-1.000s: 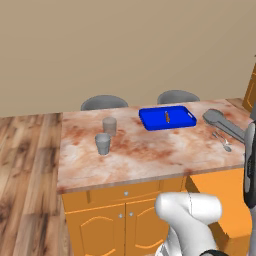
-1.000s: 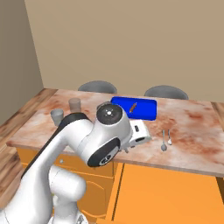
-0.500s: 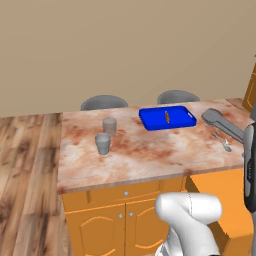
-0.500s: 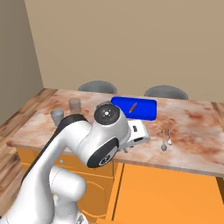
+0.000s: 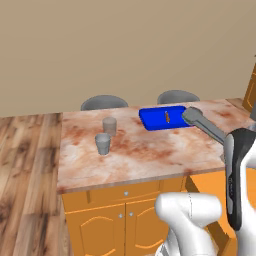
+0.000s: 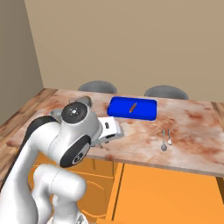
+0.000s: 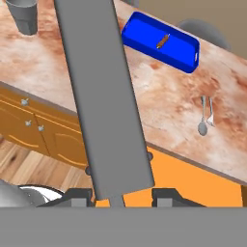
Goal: Take the tongs from the drawer on the right and place them on the dining counter next to the tray containing the kebab skewer.
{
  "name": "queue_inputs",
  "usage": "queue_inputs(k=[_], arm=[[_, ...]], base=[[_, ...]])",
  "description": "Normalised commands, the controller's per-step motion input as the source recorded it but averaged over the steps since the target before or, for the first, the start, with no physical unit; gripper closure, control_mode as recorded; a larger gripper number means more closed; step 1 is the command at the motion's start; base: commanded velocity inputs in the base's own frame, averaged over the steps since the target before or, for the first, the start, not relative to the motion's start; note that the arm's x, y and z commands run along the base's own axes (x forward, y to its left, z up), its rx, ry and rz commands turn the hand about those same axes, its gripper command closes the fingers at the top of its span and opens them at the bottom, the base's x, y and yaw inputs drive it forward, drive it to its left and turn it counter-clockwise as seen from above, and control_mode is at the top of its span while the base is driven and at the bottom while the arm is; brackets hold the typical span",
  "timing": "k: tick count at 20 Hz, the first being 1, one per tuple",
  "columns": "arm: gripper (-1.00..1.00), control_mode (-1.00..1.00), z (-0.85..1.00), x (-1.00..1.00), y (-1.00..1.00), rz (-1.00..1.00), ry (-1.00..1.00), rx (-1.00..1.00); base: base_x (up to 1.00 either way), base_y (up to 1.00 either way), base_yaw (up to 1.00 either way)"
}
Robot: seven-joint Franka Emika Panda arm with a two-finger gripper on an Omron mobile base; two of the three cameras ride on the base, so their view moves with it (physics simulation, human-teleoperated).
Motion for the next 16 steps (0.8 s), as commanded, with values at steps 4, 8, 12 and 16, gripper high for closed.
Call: queue_inputs(k=[4, 8, 12, 16], arm=[[1.00, -1.00, 0.02, -0.06, 0.91, 0.00, -0.12, 0.00], [1.00, -1.00, 0.00, 0.06, -0.02, 0.07, -0.10, 0.00], [1.00, -1.00, 0.00, 0.04, -0.27, 0.09, -0.04, 0.01], [1.00, -1.00, 0.00, 0.00, -0.12, 0.04, 0.00, 0.00]], base=[[0.00, 0.00, 0.00], [0.00, 0.00, 0.00], [0.00, 0.00, 0.00], [0.00, 0.00, 0.00]])
